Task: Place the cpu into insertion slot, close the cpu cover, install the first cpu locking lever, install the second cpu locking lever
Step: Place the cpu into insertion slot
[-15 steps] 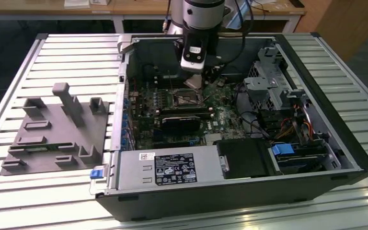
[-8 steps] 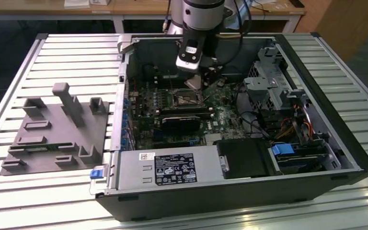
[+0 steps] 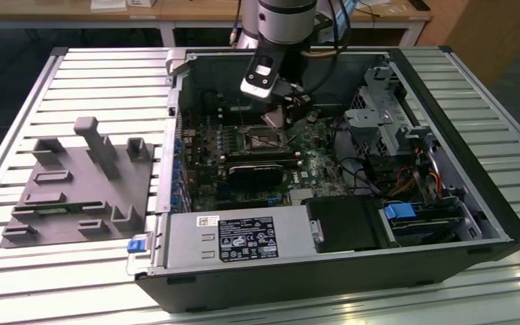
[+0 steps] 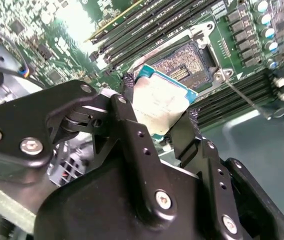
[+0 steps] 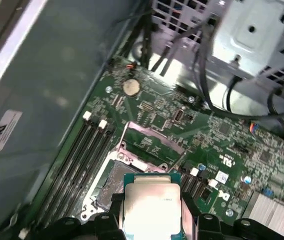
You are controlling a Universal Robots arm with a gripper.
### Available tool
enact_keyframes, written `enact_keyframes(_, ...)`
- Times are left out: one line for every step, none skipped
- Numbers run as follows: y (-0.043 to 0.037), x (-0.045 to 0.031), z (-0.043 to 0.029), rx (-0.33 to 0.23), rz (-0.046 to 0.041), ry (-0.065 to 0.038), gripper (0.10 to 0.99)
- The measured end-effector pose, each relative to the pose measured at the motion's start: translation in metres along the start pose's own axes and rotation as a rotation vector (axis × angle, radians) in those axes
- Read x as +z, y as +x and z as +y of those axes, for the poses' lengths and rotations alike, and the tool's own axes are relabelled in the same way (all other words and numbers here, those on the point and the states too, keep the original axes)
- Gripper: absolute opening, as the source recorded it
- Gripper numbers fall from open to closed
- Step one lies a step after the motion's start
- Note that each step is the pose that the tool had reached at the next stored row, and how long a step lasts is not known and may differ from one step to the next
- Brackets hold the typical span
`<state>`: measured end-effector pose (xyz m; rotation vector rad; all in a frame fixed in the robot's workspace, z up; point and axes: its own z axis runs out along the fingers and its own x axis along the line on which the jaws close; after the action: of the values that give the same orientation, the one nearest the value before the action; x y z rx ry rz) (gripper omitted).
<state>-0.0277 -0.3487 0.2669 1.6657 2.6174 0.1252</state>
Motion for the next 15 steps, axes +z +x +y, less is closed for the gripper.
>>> enact_keyframes(0.0,0.0004,0.0,0.018,-0.0016,0.0,0.537)
enact_keyframes(0.0,0.0007,-0.0001,0.036,-0.0032,0.0,0.537)
enact_keyframes(0.0,0.0011,-0.0001,0.055,-0.0049,-0.001,0.537)
enact_keyframes(0.0,0.0015,-0.0001,0.073,-0.0064,-0.001,0.537)
enact_keyframes(0.0,0.0019,-0.0002,0.091,-0.008,-0.001,0.537)
enact_keyframes(0.0,0.0023,-0.0002,0.109,-0.0095,-0.001,0.537)
enact_keyframes(0.0,0.0027,-0.0002,0.127,-0.0111,-0.002,0.537)
enact_keyframes(0.0,0.0032,-0.0003,0.145,-0.0127,-0.002,0.537)
enact_keyframes(-0.0001,0.0036,-0.0003,0.162,-0.0143,-0.002,0.537)
enact_keyframes(0.0,0.004,-0.0003,0.18,-0.0159,-0.002,0.537)
enact_keyframes(-0.0001,0.0045,-0.0004,0.2,-0.0175,-0.002,0.537)
enact_keyframes(-0.0001,0.005,-0.0004,0.218,-0.0192,-0.003,0.537)
enact_keyframes(-0.0001,0.0056,-0.0005,0.236,-0.0207,-0.003,0.537)
enact_keyframes(-0.0001,0.0061,-0.0005,0.254,-0.0223,-0.003,0.537)
enact_keyframes(-0.0001,0.0067,-0.0006,0.272,-0.0238,-0.003,0.537)
